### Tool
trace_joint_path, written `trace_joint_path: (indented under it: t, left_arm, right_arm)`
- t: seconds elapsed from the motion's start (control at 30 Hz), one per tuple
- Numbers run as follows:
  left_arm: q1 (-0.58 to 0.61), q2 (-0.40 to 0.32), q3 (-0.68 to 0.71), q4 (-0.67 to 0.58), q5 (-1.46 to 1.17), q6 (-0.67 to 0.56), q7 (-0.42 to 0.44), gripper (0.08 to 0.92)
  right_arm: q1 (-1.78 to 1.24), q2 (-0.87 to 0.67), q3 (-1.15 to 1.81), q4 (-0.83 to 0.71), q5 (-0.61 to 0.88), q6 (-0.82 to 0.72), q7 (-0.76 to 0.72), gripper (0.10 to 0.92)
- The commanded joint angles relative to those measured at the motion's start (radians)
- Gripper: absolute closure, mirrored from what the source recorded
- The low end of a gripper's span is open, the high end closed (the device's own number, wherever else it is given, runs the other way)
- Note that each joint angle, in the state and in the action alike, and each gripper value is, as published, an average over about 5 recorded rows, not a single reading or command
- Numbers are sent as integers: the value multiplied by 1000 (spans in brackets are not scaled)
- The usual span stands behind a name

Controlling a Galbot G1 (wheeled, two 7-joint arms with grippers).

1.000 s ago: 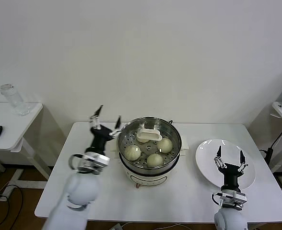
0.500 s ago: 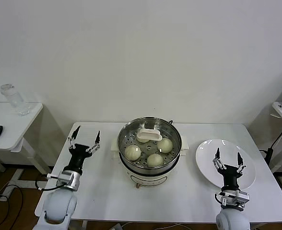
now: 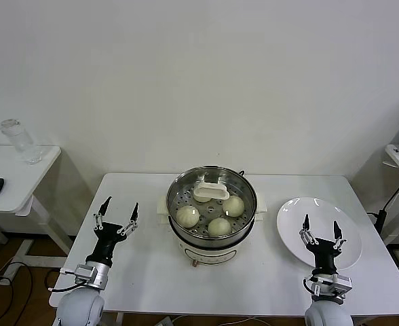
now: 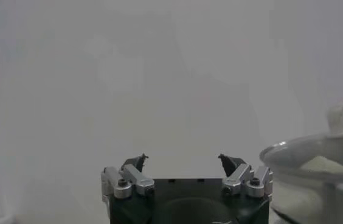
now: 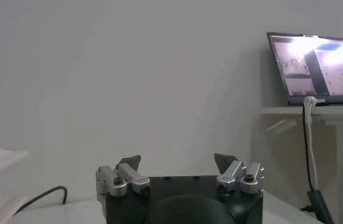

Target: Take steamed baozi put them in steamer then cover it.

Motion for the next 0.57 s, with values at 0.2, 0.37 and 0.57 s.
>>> trace_joint_path:
  t: [0.2,0.37,0.57]
  left_arm:
    - [33,9,-12,24,-26,-45,12,177]
    - [30,13,-14,21,-25,-45,12,177]
    - [32,13,-16,22,-25,-48,14,177]
  right_arm:
    - [-11,-7,0,12,-9,-13,-3,203]
    - [-11,-8,1,6,-14,-9,-3,203]
    - [-9,-6,-1,7,-17,-6,-4,203]
